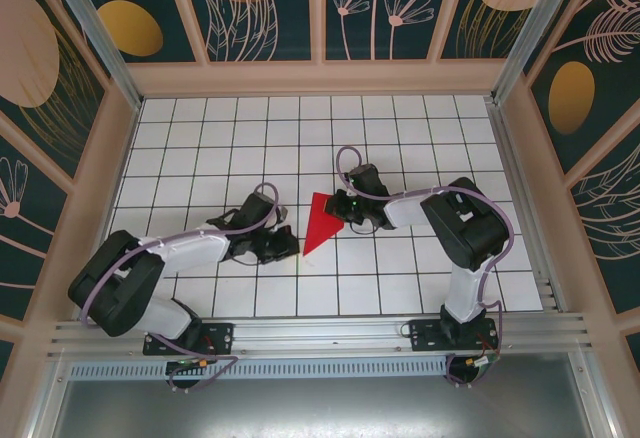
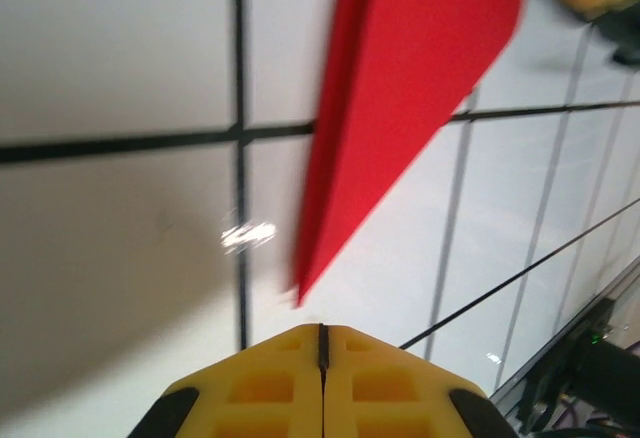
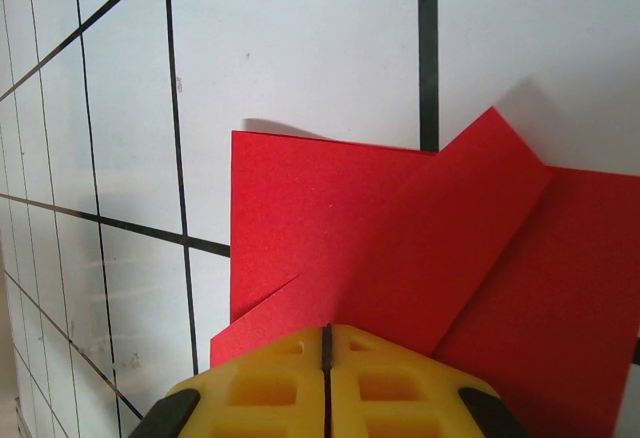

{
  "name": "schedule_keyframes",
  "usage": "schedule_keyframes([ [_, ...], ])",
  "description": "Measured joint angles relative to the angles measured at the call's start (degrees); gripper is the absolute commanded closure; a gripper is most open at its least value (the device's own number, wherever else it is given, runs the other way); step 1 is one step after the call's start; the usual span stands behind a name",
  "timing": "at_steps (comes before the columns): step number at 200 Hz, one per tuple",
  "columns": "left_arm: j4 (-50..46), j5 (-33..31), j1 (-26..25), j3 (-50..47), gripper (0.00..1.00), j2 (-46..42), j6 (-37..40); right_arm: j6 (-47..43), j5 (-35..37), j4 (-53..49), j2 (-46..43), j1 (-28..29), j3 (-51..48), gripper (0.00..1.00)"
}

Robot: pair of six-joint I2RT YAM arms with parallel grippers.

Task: Fold a paper plane with a square sheet of paper (pick it up from the middle)
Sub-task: Fourth fold the wing at the center of the table.

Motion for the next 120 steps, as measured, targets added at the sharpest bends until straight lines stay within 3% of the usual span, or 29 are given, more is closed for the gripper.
schedule_keyframes([
  [26,0.7,-1.2,0.0,4.5,0.89,1.0,0.0,0.0,0.1,0.0,0.0,0.1,0.0,0.91],
  [69,3.3,-2.0,0.0,10.0,0.86,9.8,0.1,-0.8,0.0,0.2,0.0,0.2,0.0,0.91],
  [120,3.2,-4.2,0.0,13.1,0.85,14.6,1.1,-8.4,-1.6,-0.8,1.2,0.6,2.1,0.89],
])
